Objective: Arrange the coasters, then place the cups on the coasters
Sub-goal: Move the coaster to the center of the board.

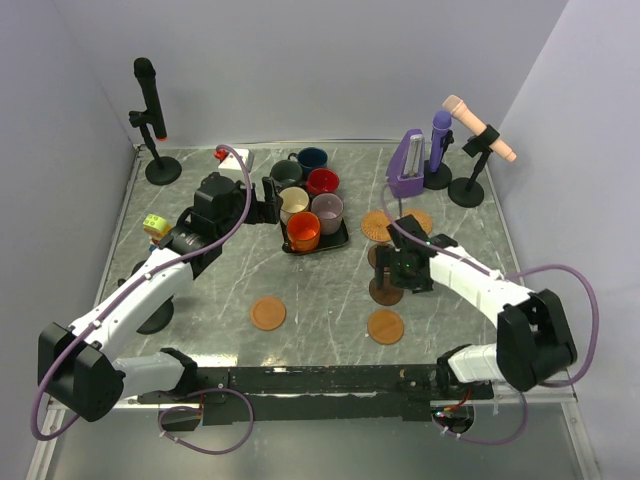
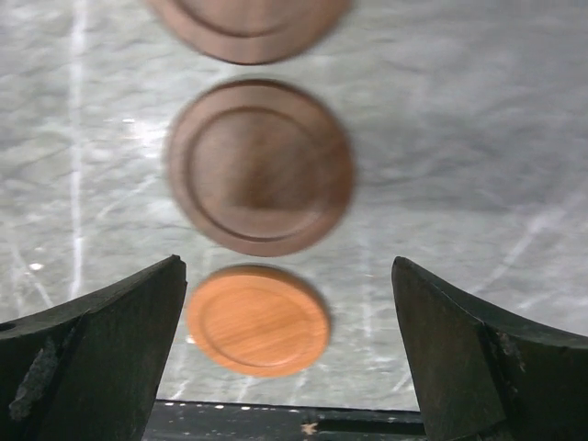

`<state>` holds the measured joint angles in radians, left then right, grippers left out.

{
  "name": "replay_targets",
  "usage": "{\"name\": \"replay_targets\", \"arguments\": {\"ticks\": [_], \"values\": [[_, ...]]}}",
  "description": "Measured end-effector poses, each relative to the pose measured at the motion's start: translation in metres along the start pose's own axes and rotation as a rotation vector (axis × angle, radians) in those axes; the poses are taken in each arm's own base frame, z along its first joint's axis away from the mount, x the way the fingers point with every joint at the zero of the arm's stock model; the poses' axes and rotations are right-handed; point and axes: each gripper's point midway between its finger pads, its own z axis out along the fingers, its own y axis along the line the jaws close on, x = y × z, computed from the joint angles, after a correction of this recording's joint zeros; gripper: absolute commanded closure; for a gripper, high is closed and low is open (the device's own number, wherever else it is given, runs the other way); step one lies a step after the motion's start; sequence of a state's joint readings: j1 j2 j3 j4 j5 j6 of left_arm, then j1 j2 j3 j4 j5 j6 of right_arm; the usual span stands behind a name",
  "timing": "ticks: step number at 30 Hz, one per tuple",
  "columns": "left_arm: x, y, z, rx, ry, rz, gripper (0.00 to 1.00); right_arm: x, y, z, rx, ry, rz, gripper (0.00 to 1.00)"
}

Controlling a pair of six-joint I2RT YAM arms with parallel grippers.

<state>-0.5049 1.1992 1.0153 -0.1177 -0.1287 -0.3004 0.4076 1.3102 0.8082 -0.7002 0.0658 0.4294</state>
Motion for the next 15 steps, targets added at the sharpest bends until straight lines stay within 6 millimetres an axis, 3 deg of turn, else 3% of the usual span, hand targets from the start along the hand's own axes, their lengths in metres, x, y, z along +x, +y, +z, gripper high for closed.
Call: {"name": "replay_targets", "arguments": {"ticks": [6,15], "values": [[0.000,0.000,0.000,0.000,0.000,0.000,0.04,-0.002,0.026,0.013,0.013,0.040,-0.043,0.01],[0.000,0.000,0.000,0.000,0.000,0.000,0.03,0.001,0.033,0.029,0.082,0.064,-0.054,0.01]]}}
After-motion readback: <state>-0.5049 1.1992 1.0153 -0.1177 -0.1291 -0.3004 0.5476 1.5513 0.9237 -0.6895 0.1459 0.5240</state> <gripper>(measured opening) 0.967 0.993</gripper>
